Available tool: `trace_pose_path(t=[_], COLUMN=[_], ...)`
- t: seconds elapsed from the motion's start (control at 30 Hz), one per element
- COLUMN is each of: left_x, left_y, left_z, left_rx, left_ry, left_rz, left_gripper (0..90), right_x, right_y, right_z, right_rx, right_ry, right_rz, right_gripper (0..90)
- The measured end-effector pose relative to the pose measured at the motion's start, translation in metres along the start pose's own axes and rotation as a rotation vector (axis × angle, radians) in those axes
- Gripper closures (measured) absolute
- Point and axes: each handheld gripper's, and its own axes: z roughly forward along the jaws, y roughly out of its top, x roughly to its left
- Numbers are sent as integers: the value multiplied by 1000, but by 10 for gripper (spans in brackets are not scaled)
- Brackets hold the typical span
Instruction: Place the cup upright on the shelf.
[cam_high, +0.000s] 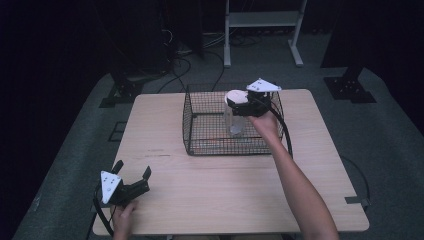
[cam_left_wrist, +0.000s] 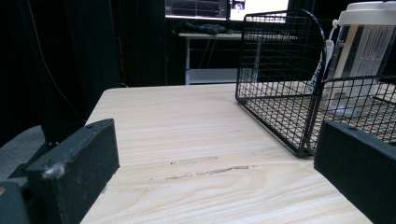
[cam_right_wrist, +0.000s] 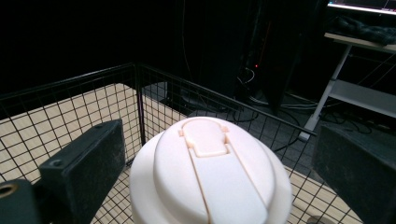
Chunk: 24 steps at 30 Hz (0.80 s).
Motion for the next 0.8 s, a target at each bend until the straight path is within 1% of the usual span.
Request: trace_pose_path(t=[0.33,0.57,0.8], left_x=[0,0,0], left_y=[0,0,0], left_z=[-1,-1,-1], left_rx=[-4,-2,-1], left_ry=[-5,-6,-6], left_rz=[-4,-3,-2], left_gripper=[0,0,0], right_x=[-1,-2,-6], right_y=[8,14,18], right_z=[-14,-26,-39], right_rx=[-5,-12,-15], right_ry=[3,4,3], right_rz=[4,-11,-16], right_gripper=[24,24,24])
